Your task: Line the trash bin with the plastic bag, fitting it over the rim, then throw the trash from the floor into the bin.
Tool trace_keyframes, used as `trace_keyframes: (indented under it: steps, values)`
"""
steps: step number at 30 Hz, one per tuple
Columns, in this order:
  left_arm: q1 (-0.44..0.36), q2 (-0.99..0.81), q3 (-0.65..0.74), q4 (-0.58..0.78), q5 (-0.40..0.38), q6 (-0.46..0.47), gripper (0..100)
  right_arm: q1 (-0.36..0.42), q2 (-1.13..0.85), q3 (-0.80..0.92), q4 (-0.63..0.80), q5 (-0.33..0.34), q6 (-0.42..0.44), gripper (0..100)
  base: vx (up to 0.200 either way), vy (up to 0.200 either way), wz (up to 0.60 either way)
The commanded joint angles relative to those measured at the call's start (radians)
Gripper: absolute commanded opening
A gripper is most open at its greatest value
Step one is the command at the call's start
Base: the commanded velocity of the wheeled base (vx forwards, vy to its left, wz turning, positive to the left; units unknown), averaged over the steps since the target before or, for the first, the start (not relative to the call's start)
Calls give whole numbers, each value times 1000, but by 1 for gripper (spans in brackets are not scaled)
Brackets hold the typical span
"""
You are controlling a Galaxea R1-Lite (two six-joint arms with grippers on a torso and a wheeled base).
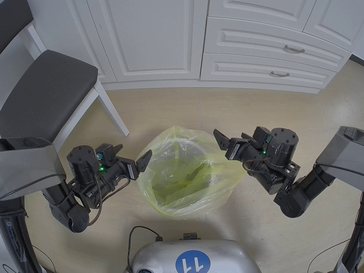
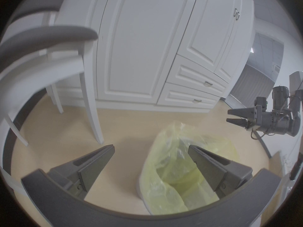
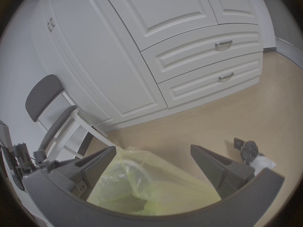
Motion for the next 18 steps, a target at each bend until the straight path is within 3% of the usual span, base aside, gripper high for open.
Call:
trace_keyframes:
  steps: [1, 10, 15, 18]
  values:
    - [38, 85, 37, 9, -108, -75, 100, 11, -4, 91, -79, -42, 49, 100, 0, 0, 0]
    - [53, 188, -13, 9, -99, -81, 100, 2, 8, 85, -82, -33, 48, 100, 0, 0, 0]
    - [113, 185, -24, 9, -99, -69, 100, 1, 13, 84, -82, -33, 48, 100, 0, 0, 0]
    - [191, 153, -10, 11, -105, -52, 100, 1, 11, 87, -82, -33, 43, 100, 0, 0, 0]
